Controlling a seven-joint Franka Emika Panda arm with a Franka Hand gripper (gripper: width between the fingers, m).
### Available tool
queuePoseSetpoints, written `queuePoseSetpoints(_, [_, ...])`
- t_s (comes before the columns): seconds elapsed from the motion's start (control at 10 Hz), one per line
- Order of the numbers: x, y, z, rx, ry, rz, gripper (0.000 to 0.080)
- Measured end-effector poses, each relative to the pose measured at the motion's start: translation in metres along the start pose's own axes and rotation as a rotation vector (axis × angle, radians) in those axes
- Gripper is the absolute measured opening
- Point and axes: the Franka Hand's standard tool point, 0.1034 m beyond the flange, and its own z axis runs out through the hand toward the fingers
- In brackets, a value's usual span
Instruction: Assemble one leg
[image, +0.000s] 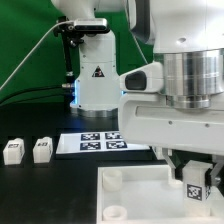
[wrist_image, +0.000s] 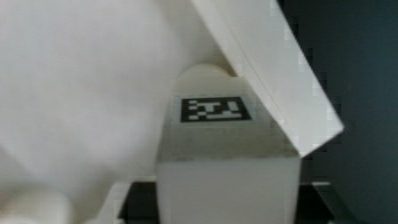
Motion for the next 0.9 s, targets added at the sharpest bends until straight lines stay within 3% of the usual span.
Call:
queuePoseSetpoints(0.3, [-0.0018,0.0044,0.0004,0.022,-0.085,0.451,0.0294])
queuePoseSetpoints(0.9, [-0.0047,0.0032,-0.0008,-0.002,-0.092,0.978,0.0294])
